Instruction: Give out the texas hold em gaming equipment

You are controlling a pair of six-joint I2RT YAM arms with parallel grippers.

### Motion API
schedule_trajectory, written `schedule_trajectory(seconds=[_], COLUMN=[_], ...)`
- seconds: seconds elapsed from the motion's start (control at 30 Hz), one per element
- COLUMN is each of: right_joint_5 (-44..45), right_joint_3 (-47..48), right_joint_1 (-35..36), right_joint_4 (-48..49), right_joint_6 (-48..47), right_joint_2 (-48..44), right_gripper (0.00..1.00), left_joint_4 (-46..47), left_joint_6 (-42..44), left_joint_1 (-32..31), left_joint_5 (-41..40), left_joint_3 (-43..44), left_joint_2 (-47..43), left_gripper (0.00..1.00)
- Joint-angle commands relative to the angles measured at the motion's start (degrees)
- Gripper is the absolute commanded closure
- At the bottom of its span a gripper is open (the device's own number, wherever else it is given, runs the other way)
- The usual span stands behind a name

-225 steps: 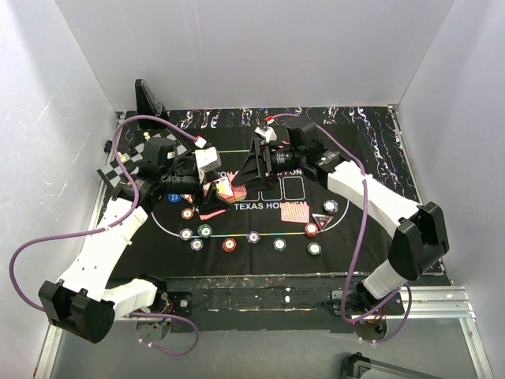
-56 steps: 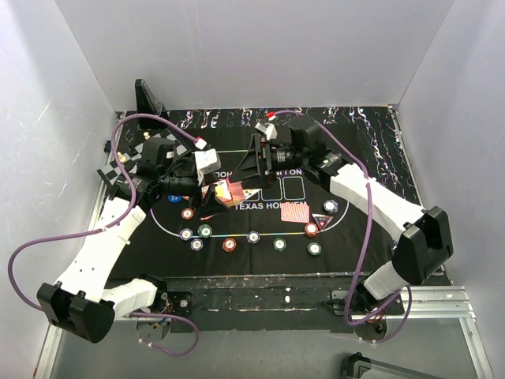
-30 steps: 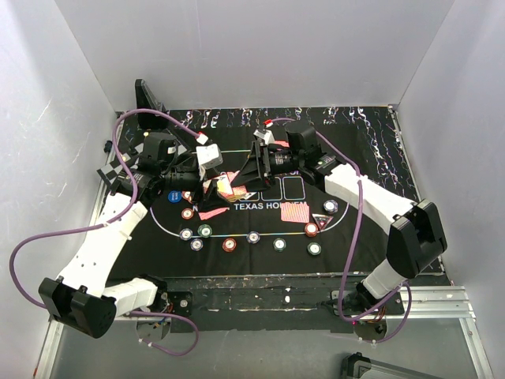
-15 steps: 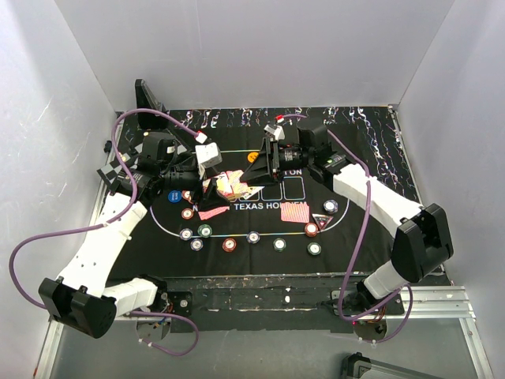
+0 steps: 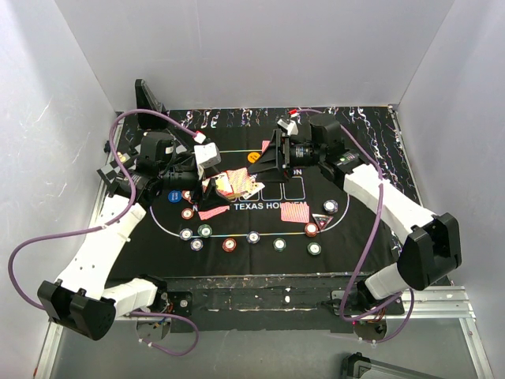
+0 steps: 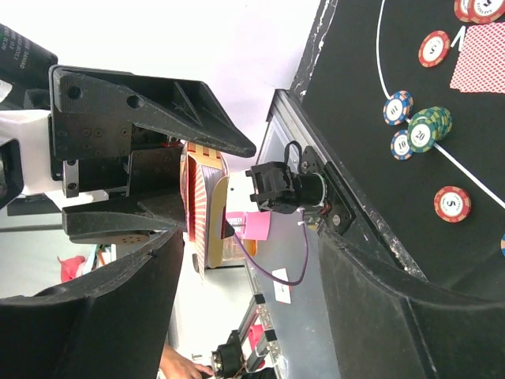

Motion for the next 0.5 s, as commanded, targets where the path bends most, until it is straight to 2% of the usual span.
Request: schedule_trajectory(seconds=[0.0,0.2,0.47], right_joint_5=[1.1,1.6,1.2], right_joint_3=[3.1,6.3,7.6], right_joint_1=[0.6,4.7,7.9], right_joint_4=[-1.0,-1.5,1.6], right_joint_6=[-1.6,-1.9,0.2], right_joint_2=[-2.0,1.4,5.5], right_gripper=[0.22,0.18,0.19], left_joint_4=[1.7,1.7,1.5], left_joint_6=[-0.3,-0.4,-0.4], left_joint_1=[0.3,0.3,0.3], left_joint_5=[2.4,2.5,2.2], left_joint_3=[-0.1,0.1,0.2], left_joint_2=[-2.3,-2.0,-1.8], left_gripper=[1.00,1.00,1.00])
